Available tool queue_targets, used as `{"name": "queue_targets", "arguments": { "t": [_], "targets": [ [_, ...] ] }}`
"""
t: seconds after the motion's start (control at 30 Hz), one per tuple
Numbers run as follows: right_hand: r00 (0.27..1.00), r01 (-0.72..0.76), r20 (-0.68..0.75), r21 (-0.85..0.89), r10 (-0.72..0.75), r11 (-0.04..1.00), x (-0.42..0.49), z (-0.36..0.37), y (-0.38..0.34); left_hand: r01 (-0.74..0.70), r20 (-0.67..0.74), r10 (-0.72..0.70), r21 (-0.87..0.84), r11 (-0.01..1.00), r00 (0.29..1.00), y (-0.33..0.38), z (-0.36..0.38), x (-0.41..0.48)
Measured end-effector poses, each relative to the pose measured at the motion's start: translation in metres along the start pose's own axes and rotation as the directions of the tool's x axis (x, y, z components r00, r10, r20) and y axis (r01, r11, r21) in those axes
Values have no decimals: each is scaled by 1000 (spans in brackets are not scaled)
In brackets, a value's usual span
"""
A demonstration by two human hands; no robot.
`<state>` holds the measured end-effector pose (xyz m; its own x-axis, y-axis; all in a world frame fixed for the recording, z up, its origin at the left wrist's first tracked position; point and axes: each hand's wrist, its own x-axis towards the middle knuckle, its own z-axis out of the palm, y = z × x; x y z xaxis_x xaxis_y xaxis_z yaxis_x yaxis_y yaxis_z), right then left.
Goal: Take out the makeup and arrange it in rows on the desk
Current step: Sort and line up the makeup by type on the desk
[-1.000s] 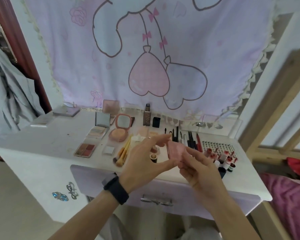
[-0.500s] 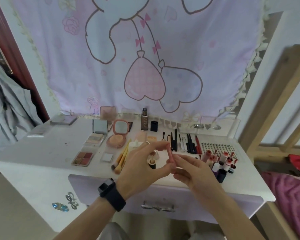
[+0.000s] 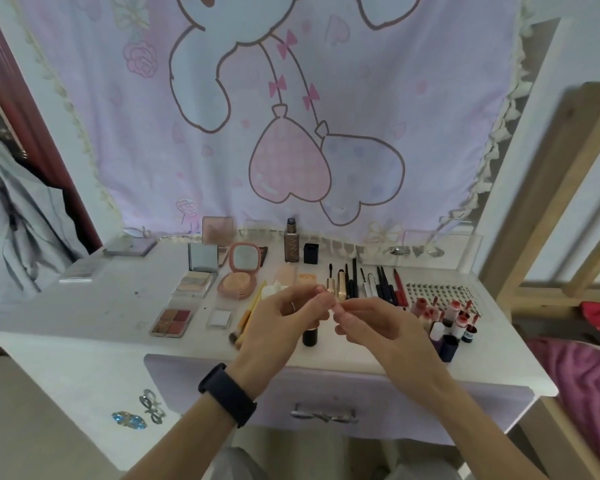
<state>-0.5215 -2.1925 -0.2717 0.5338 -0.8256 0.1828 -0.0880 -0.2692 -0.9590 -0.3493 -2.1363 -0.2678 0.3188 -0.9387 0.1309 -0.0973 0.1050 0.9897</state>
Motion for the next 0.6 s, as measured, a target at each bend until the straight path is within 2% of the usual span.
{"name": "queue_targets", "arguments": {
  "t": [0.2,0.3,0.37,0.43,0.5,0.6],
  "targets": [
    [981,123,-161,64,-111,990,-2,22,1,-68,-88,62,-64,996,994,5,6,-7],
    [975,148,-182,108,-127,983,-1,30,3,-96,-131,88,-53,994,987,7,7,-8],
    [994,52,-106,240,-27,969,3,29,3,-168,-121,174,58,984,977,7,2,-7],
    [996,-89,16,388,89,917,8,25,0,-290,-40,318,318,903,947,3,-7,-4],
    [992,-127,68,393,108,911,12,19,-3,-391,63,422,514,763,905,2,-14,-4],
    [994,-103,64,353,86,930,15,16,-8,-472,143,487,581,664,861,5,-20,-6]
  ]
}}
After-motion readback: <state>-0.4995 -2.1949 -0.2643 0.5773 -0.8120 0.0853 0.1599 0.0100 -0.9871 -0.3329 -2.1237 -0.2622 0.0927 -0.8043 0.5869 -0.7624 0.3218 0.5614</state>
